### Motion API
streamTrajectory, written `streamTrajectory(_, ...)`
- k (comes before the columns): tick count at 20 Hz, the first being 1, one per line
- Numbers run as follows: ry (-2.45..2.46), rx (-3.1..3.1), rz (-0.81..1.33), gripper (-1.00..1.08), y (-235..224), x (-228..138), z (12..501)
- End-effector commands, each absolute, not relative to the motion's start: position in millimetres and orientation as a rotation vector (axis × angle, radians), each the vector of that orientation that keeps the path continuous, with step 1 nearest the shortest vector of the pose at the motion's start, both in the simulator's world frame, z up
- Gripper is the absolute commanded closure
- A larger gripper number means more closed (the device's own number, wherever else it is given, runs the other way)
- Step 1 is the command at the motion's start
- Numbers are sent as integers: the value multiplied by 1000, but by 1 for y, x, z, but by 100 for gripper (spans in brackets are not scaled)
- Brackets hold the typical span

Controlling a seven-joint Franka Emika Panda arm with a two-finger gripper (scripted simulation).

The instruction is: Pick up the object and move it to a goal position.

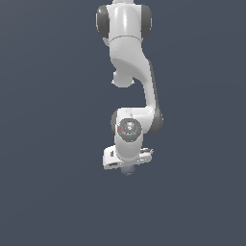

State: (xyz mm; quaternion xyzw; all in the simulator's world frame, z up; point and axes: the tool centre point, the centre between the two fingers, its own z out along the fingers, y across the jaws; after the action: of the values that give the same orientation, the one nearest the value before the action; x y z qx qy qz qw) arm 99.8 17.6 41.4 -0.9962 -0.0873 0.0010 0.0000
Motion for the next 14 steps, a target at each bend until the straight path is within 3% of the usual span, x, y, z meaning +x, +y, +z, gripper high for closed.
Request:
streamTrajectory(1,-275,-3130,0,-92,18,101,38)
streamTrajectory(4,-275,-3130,0,-92,18,102,40)
streamTrajectory(5,-275,-3130,0,108,18,102,40)
streamTrajectory(14,-275,-3130,0,108,18,102,40)
